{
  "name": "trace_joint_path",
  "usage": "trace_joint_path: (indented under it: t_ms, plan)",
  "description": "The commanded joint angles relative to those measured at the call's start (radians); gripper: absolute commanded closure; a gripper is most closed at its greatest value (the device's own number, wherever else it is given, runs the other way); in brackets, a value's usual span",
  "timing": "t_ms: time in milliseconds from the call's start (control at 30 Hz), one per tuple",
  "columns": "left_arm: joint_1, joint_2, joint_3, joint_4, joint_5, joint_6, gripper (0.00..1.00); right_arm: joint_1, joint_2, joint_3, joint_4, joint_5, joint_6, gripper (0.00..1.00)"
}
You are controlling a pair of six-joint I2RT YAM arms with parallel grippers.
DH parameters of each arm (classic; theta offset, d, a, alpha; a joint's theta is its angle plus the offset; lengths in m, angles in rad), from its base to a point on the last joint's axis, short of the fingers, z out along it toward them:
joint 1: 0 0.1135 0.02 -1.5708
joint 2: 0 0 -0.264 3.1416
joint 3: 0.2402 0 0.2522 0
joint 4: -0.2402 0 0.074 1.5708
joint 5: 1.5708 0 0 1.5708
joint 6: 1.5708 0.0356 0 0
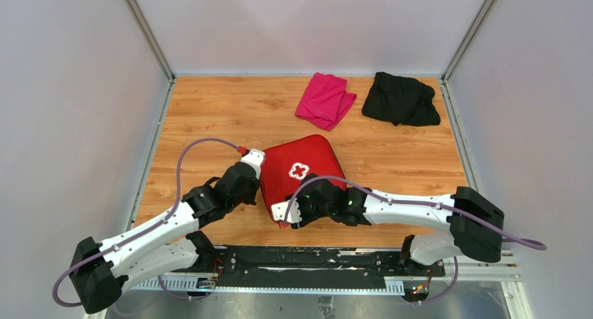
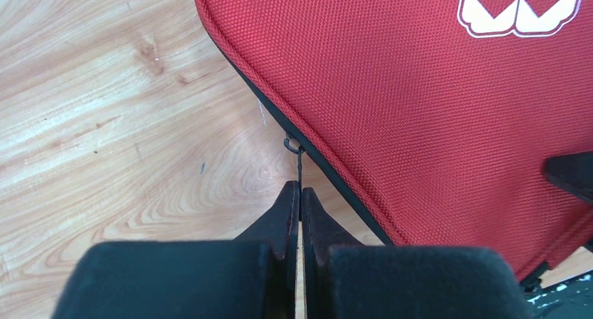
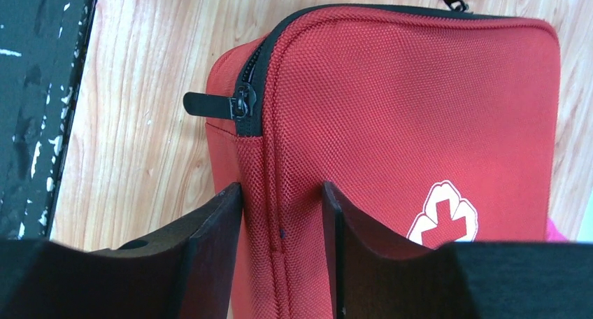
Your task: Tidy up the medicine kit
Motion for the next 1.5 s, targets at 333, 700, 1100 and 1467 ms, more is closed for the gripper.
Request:
trace_joint_path:
  t_ms: [333,700,1100,1467]
  plan:
    - [-0.108,-0.071,-0.011,-0.056,0.091,-0.171,1.00,-0.022,0.070,-0.001,0.078,0.102,0.222,0.65]
    - [-0.257,-0.036,0.015,-0.127,0.042,-0.274,1.00,-0.060,0.070,-0.002,0.085,0.110,0.246,0.66]
    - [-0.322,-0.061,0.021,-0.237,-0.007,-0.344,1.00,-0.107,0.040,-0.035,0.080,0.136,0.220,0.67]
    - [-0.411,-0.054,0.047,-0.234,0.016,-0.344,1.00,-0.140,0.047,-0.022,0.076,0.128,0.257,0.69]
